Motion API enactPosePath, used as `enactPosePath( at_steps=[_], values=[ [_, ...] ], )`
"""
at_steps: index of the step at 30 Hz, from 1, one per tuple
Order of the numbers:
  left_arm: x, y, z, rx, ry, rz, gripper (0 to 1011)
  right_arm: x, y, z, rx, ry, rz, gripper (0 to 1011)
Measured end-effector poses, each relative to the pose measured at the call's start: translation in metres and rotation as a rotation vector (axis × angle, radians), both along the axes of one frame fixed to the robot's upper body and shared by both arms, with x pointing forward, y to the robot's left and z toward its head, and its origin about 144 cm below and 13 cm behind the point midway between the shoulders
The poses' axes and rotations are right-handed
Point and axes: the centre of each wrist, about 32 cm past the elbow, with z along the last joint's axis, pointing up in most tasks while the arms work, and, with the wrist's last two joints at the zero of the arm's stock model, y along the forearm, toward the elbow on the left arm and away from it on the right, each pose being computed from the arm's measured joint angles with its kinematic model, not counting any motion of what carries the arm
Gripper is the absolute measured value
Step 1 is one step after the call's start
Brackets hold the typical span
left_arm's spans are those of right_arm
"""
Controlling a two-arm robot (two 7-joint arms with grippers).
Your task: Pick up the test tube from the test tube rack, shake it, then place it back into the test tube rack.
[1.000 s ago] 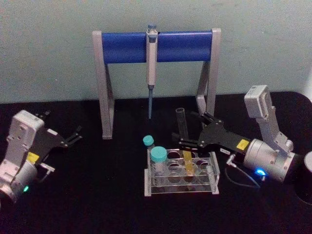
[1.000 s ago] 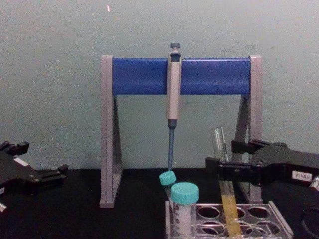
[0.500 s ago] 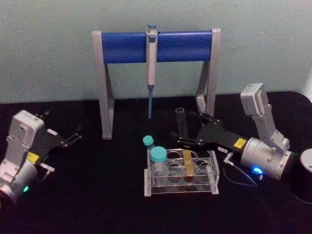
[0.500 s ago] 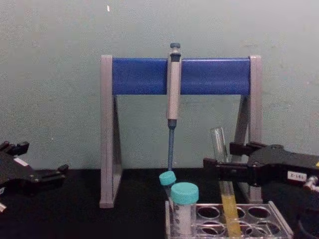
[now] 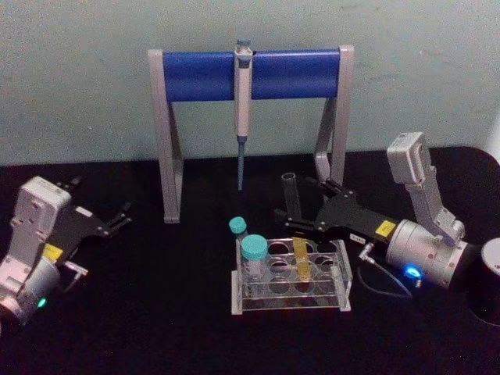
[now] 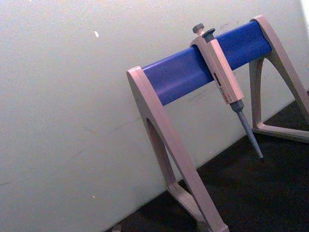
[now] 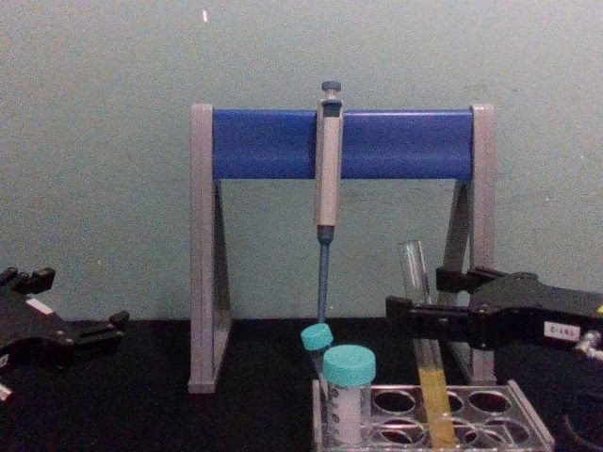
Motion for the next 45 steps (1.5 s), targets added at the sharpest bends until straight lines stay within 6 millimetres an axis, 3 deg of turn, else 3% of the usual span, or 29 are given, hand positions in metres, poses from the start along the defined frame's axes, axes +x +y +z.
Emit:
enactPosePath(
  at_steps=[11,23,28,30,31,36,45],
  values=[
    [0.0,0.0,0.0,0.0,0.0,0.0,1001,-0.0002,-0.0002,-0.0003,-0.001,0.0,0.001,978],
    [0.0,0.0,0.0,0.0,0.0,0.0,1001,-0.0003,-0.0002,-0.0001,-0.001,0.0,0.001,680],
    [0.0,0.0,0.0,0.0,0.0,0.0,1001,-0.0003,-0.0001,0.0,-0.001,-0.001,0.002,471],
    [0.0,0.0,0.0,0.0,0.0,0.0,1001,-0.0003,-0.0001,0.0,-0.001,-0.001,0.002,442],
    [0.0,0.0,0.0,0.0,0.0,0.0,1001,-0.0003,-0.0001,0.0,-0.001,-0.001,0.002,371],
    [0.0,0.0,0.0,0.0,0.0,0.0,1001,-0.0003,-0.0001,0.0001,-0.001,-0.001,0.002,248],
    [0.0,0.0,0.0,0.0,0.0,0.0,1001,-0.0003,-0.0001,0.0,-0.001,-0.001,0.002,232]
  ],
)
